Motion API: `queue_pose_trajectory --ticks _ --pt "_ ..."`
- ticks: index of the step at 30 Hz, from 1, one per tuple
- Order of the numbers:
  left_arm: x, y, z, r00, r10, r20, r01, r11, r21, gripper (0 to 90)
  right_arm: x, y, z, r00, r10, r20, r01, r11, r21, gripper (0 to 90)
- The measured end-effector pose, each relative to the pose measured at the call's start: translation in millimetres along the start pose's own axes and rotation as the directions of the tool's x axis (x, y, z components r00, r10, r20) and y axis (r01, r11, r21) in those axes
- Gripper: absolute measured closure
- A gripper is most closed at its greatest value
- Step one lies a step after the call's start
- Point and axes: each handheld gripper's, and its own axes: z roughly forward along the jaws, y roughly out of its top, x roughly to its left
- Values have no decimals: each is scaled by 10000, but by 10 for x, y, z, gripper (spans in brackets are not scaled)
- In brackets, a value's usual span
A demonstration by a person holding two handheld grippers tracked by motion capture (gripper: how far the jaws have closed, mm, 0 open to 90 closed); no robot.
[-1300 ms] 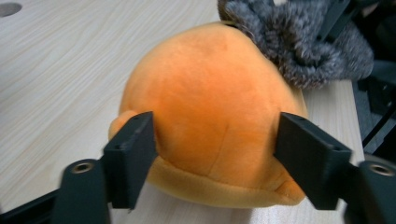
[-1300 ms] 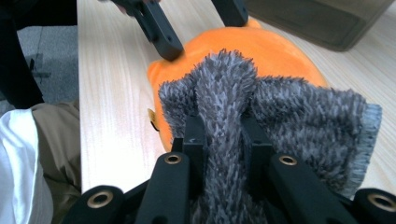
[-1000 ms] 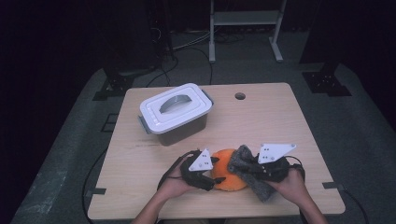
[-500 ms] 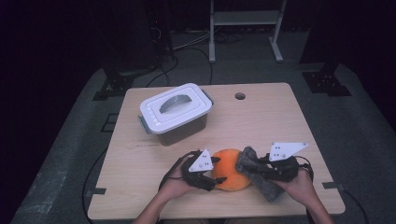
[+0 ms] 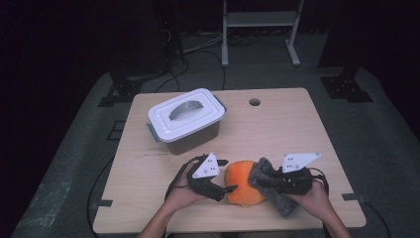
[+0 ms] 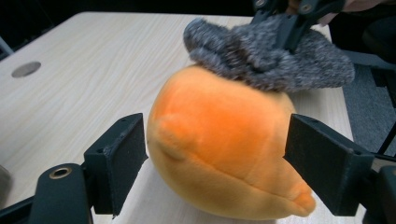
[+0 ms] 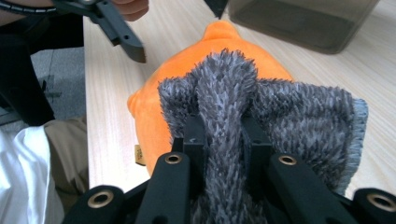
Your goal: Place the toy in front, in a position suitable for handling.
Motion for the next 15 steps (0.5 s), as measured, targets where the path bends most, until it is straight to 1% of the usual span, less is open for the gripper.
queue_pose_trajectory --ticks 1,2,3,4,5,6,7,8,9,10,12,15 --pt "-7 -13 28 9999 1 156 -3 9998 178 221 6 -2 -6 10000 -52 -12 52 10000 44 755" --pt "-22 -25 60 9998 84 187 -91 9993 366 247 16 -3 -13 10000 -87 -36 87 9999 102 755" --pt "-41 -34 85 9996 196 220 -205 9989 430 263 22 1 -25 9999 -157 -67 158 9998 153 754" --pt "-71 -19 99 9992 296 267 -307 9986 431 316 46 34 -49 9996 -263 -76 264 9994 209 754" --pt "-71 -19 99 9992 296 267 -307 9986 431 324 46 34 -49 9996 -263 -76 264 9994 209 754" --pt "-83 -5 98 9989 364 290 -376 9984 411 332 75 90 -74 9992 -381 -98 381 9993 -60 755" --pt "-94 6 97 9982 445 393 -459 9984 338 332 75 90 -74 9992 -381 -98 381 9993 -60 755" --pt "-133 26 102 9966 717 416 -731 9968 325 339 106 166 -67 9988 -451 -208 443 9983 -372 755" --pt "-133 26 102 9966 717 416 -731 9968 325 339 106 166 -67 9988 -451 -208 443 9983 -372 755" --pt "-150 33 107 9958 839 366 -852 9956 381 339 122 205 -49 9981 -590 -176 583 9977 -343 755" --pt "-161 30 106 9955 904 287 -916 9948 448 337 135 250 13 9969 -770 -141 769 9970 -68 754" --pt "-139 9 93 9964 790 299 -802 9958 430 335 99 210 10 9978 -630 -219 629 9980 -44 754"
